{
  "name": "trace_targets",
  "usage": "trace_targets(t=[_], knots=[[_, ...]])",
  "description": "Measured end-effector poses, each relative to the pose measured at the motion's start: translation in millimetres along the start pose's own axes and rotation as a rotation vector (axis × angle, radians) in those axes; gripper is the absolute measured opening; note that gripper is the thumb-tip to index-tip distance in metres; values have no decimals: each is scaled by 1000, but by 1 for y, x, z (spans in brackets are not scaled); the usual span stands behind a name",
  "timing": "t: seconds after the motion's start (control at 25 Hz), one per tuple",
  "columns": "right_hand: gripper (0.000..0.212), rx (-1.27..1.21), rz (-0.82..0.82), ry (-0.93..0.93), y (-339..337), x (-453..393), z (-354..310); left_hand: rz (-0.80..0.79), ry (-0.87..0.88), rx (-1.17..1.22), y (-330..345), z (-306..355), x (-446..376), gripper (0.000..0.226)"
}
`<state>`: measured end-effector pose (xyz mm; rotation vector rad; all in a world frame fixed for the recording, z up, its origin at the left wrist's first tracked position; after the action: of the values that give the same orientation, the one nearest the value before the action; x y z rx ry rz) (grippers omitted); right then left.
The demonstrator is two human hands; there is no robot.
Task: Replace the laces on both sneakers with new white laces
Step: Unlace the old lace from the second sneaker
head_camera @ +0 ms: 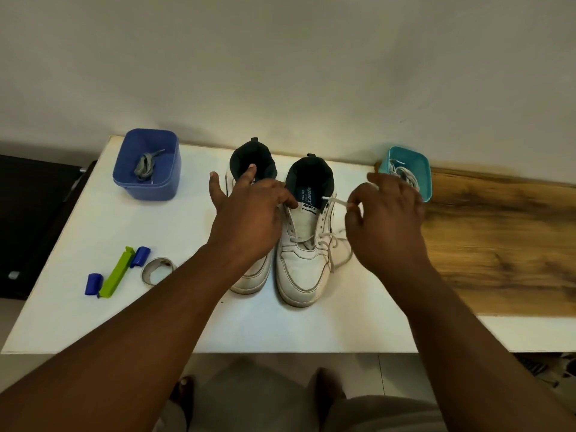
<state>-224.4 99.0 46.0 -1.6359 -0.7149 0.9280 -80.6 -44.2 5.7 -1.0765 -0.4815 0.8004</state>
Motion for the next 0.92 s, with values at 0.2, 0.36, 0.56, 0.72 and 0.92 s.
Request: trace_targets(t=[0.2,0.36,0.56,0.72,0.92], knots=[[26,286,-546,123,10,19,21,31,44,19,4,11,6,28],[25,112,-158,11,-5,4,6,17,129,-82,11,27,15,32],[43,-140,-266,-278,28,-3,-30,20,136,-146,19,27,16,26],[28,-171,-233,-175,33,-2,-16,207,33,-127,3,22,17,34],[26,-269,-203,-154,35,-1,-20,187,6,-86,5,15,14,35]])
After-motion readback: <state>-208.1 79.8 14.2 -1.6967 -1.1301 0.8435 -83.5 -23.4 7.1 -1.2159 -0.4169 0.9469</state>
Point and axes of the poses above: each hand's wrist, its own x-axis away from the middle knuckle, its own y-axis out of the palm, z = x × y, the point moved 6 cm from there along -x, towards the middle knuckle, and after that the axes turned 8 degrees about -y, right-handed, at the moved point
